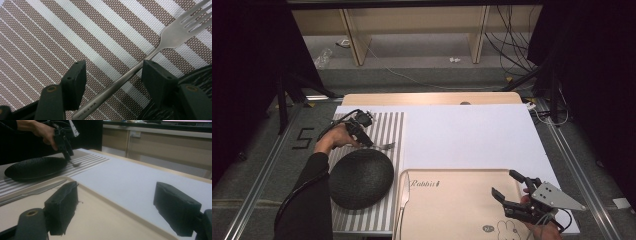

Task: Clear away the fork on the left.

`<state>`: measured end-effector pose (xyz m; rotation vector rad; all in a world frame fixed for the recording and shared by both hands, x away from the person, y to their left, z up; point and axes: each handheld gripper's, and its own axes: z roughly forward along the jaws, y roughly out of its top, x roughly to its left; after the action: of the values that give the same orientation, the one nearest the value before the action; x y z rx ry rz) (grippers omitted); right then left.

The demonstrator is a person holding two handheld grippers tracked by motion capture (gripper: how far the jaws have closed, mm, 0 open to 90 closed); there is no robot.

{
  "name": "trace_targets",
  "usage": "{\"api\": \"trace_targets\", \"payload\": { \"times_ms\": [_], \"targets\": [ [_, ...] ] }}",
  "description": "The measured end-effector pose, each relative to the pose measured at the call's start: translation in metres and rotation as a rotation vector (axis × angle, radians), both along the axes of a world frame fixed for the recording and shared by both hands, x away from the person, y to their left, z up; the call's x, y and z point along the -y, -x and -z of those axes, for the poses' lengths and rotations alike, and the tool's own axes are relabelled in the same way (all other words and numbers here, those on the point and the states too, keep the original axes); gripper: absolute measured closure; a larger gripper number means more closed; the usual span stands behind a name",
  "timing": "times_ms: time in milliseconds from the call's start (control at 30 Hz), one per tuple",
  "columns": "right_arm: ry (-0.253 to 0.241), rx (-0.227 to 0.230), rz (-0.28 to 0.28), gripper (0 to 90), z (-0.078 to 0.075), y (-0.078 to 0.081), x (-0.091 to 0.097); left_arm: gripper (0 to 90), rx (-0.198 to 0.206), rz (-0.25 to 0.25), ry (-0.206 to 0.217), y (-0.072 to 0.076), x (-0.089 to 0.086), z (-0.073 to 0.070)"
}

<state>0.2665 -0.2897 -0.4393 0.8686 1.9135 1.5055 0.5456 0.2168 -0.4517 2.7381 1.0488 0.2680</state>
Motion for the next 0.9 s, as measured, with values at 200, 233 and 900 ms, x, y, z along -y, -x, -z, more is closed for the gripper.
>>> {"api": "trace_targets", "payload": {
  "times_ms": [200, 233, 900],
  "targets": [
    [0.0, -0.001, 0.0, 20.5, 0.0, 0.0, 0.0003, 39.3, -0.022, 0.014, -0.009, -0.0017, 0.0, 0.0047],
    [0.0, -0.002, 0.0, 20.5, 0.0, 0.0, 0.0004, 39.3, -0.025, 0.016, -0.003, -0.002, -0.0003, 0.0047],
    [0.002, -0.001, -0.002, 20.5, 0.0, -0.0001, -0.0001, 43.8, -0.085, 0.07, -0.064, -0.0056, 0.0062, 0.0075]
  ]
}}
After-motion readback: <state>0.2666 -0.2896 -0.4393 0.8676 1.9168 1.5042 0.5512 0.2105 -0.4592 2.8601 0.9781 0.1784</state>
